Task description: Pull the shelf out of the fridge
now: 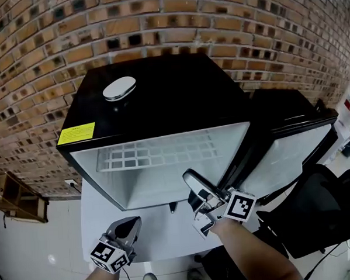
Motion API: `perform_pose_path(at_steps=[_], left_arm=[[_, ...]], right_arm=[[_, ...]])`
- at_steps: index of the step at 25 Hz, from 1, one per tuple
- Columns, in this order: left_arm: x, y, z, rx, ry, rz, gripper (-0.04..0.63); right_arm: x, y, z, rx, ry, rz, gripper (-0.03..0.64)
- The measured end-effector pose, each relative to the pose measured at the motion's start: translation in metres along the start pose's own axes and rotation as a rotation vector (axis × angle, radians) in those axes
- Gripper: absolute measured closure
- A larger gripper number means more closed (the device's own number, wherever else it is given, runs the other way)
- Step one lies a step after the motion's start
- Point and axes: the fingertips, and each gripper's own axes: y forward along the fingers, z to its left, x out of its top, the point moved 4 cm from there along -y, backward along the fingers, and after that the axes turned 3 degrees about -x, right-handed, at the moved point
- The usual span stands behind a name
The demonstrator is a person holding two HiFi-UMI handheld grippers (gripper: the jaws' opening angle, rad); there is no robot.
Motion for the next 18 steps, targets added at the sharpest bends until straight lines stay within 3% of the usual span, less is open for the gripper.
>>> perform_pose_path(at_steps=[7,18], left_arm=[[-0.027,0.018,0.022,-0.016,0.032,0.000,0.614],[-0.041,0.020,0.020,-0.012,0.042,0.008,0.614]], right_arm=[[0.021,0.026,-0.008,0.045,0.061,-0.089,0.400],[0.033,0.064,-0.019,-0.076,-0.036,-0.137,0.402]])
